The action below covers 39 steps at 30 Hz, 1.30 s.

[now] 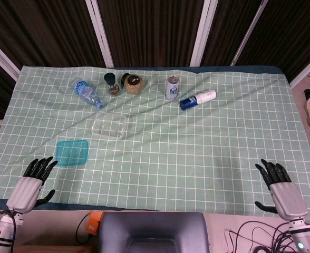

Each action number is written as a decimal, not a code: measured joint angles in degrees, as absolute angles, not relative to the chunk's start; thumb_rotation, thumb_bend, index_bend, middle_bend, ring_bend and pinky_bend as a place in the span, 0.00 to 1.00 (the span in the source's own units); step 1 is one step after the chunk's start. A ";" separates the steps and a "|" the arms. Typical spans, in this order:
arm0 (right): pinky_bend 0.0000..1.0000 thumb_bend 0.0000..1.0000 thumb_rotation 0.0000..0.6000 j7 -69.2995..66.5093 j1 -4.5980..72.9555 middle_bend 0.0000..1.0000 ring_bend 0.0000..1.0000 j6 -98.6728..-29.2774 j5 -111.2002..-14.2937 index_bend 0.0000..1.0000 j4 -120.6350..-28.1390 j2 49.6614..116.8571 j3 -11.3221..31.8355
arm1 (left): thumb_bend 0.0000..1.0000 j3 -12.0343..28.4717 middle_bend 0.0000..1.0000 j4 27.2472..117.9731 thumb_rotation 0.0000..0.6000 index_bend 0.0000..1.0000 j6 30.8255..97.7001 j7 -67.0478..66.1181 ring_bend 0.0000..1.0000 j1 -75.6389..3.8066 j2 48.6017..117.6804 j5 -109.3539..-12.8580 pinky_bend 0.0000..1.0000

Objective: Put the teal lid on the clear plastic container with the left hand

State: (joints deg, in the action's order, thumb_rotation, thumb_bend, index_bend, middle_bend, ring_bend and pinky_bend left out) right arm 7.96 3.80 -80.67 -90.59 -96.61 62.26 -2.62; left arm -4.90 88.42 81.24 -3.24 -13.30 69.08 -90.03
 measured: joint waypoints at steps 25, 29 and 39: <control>0.00 0.20 1.00 7.51 4.66 0.00 0.00 -79.06 -89.04 0.00 -96.75 62.34 -1.80 | 0.26 0.32 0.00 68.09 1.00 0.00 55.96 29.53 0.00 -31.70 76.34 -90.76 0.00; 0.00 0.20 1.00 7.75 4.87 0.00 0.00 -78.51 -88.20 0.00 -96.77 62.38 -1.52 | 0.26 0.74 0.00 62.98 1.00 0.00 51.57 31.62 0.00 -34.80 78.68 -89.81 0.00; 0.00 0.20 1.00 8.06 5.01 0.00 0.00 -78.25 -87.77 0.00 -96.93 62.41 -1.40 | 0.20 -0.79 0.00 56.60 1.00 0.00 46.53 38.06 0.00 -38.84 82.21 -89.78 0.00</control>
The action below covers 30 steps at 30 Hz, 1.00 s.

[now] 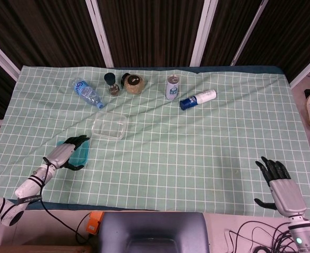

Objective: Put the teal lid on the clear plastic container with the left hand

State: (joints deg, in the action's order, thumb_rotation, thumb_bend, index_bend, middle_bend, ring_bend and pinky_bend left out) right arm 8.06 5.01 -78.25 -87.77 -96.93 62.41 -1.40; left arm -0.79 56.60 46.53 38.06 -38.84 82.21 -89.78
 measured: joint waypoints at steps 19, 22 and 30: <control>0.00 0.20 1.00 8.12 4.91 0.00 0.00 -78.55 -87.80 0.00 -97.05 62.29 -1.47 | 0.20 -3.58 0.00 48.90 1.00 0.00 45.41 42.74 0.00 -40.55 85.59 -90.62 0.00; 0.00 0.20 1.00 8.19 4.89 0.00 0.00 -78.57 -87.82 0.00 -97.02 62.33 -1.49 | 0.19 -3.95 0.00 48.02 1.00 0.00 45.42 43.35 0.00 -40.62 85.86 -90.73 0.00; 0.00 0.20 1.00 8.49 4.95 0.00 0.00 -78.48 -87.65 0.00 -97.08 62.43 -1.44 | 0.20 -4.77 0.00 45.26 1.00 0.00 44.83 45.59 0.00 -40.76 86.87 -90.70 0.00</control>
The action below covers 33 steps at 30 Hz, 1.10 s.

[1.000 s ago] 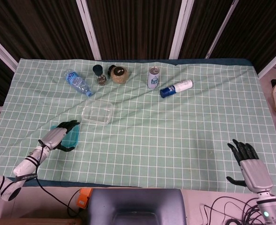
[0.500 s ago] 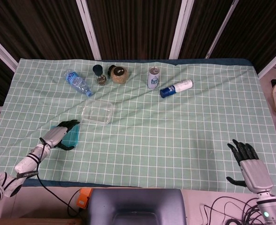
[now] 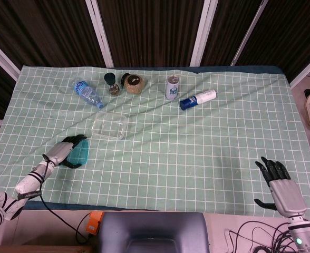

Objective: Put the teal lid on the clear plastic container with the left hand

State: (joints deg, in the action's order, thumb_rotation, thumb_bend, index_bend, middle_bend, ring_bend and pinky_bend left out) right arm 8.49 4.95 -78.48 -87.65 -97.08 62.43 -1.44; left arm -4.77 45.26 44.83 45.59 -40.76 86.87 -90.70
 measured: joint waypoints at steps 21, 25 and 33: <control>0.00 0.20 1.00 8.67 4.95 0.00 0.00 -78.51 -87.65 0.00 -97.10 62.55 -1.46 | 0.21 -6.39 0.07 42.10 1.00 0.00 43.98 47.81 0.13 -40.57 88.10 -90.75 0.12; 0.00 0.20 1.00 8.69 4.94 0.00 0.00 -78.55 -87.67 0.00 -97.09 62.57 -1.47 | 0.21 -6.39 0.27 41.29 1.00 0.00 44.18 47.94 0.30 -40.11 88.63 -90.42 0.34; 0.00 0.20 1.00 8.75 5.00 0.00 0.00 -78.46 -87.86 0.00 -97.13 62.54 -1.56 | 0.24 -5.50 0.54 39.94 1.00 0.27 48.60 47.70 0.55 -38.59 89.55 -89.99 0.63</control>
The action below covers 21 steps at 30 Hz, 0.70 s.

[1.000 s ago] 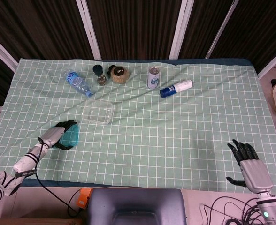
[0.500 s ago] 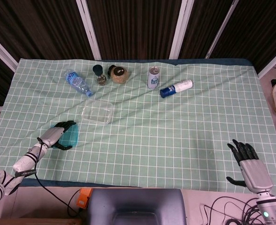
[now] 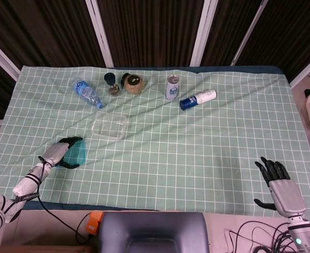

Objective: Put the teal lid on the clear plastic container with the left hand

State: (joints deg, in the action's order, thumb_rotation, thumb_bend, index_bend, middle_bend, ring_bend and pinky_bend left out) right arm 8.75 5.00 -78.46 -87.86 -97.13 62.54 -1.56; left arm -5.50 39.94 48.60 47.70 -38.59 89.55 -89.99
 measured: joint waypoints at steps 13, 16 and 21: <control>0.00 0.20 1.00 9.06 5.17 0.00 0.00 -78.12 -87.98 0.00 -97.26 62.53 -1.72 | 0.25 -3.80 0.57 43.39 1.00 0.33 55.53 46.03 0.58 -36.51 86.85 -89.75 0.67; 0.00 0.20 1.00 8.93 5.21 0.00 0.00 -78.05 -87.98 0.00 -97.27 62.49 -1.72 | 0.25 -3.40 0.57 46.64 1.00 0.33 56.40 44.61 0.59 -36.55 84.72 -89.75 0.67; 0.00 0.20 1.00 8.74 5.30 0.00 0.00 -77.93 -88.11 0.00 -97.32 62.39 -1.79 | 0.25 -2.15 0.57 54.47 1.00 0.33 57.76 39.47 0.59 -37.42 79.95 -89.86 0.68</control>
State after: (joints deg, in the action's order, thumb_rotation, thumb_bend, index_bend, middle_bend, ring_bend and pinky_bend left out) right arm 8.74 5.30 -77.93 -88.11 -97.32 62.39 -1.79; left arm -2.15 54.47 57.76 39.47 -37.42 79.95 -89.86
